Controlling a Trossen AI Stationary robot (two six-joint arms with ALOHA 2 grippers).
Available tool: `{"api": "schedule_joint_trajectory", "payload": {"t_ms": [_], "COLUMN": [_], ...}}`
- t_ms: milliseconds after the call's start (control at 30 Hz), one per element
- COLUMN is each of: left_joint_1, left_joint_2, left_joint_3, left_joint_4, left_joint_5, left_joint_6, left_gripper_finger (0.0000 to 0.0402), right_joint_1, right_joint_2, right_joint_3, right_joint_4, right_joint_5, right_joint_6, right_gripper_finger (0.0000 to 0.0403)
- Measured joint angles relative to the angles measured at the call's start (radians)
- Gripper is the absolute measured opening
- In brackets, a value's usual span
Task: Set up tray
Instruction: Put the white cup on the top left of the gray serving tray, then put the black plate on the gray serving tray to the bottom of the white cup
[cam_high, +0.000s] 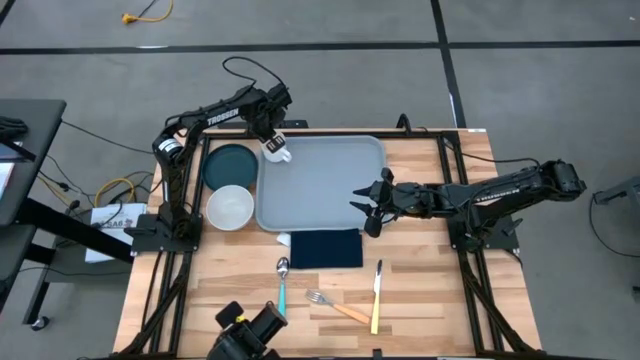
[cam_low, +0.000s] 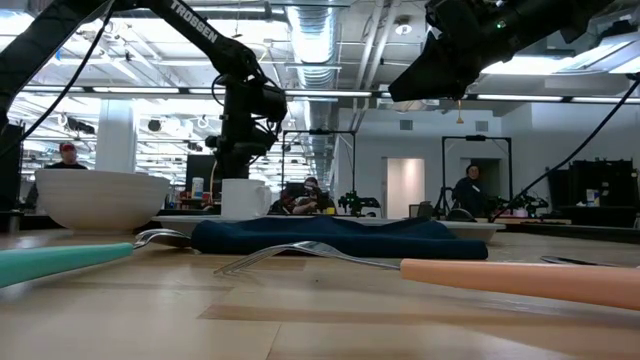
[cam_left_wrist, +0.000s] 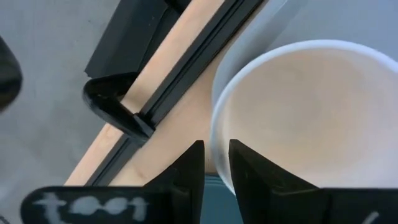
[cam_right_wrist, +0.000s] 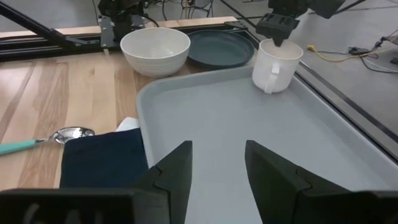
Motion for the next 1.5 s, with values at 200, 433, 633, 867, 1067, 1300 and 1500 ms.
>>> {"api": "schedule_joint_trajectory", "payload": {"t_ms": [200,433,633,867,1067,1300,1500], "left_joint_1": [0.000,0.000,-0.007,-0.033,-0.057,-0.091,-0.139], "left_joint_2": [0.000,0.000,0.000,0.000,0.000,-0.109,-0.258], "left_joint_3": [0.000,0.000,0.071,0.250,0.469,0.576,0.520], "left_joint_4": [-0.010,-0.027,-0.063,-0.200,-0.454,-0.492,-0.485], "left_joint_5": [-0.006,-0.014,-0.013,-0.013,-0.012,0.109,0.122], "left_joint_6": [0.000,-0.003,-0.011,-0.019,-0.051,-0.117,-0.169], "left_gripper_finger": [0.0064,0.0064,0.0064,0.0064,0.0064,0.0064,0.0064], "right_joint_1": [0.000,0.000,0.000,0.000,0.000,0.000,0.000], "right_joint_2": [0.000,0.000,0.000,0.000,0.000,0.000,0.000], "right_joint_3": [0.000,0.000,0.000,0.000,0.000,0.000,0.000], "right_joint_4": [-0.002,-0.003,-0.005,-0.010,-0.035,-0.036,-0.035], "right_joint_5": [0.000,0.000,0.000,0.000,0.000,0.000,0.000], "right_joint_6": [0.000,0.001,0.001,0.002,0.002,0.002,0.002], "right_gripper_finger": [0.0143,0.0142,0.0143,0.0142,0.0143,0.0137,0.0136]}}
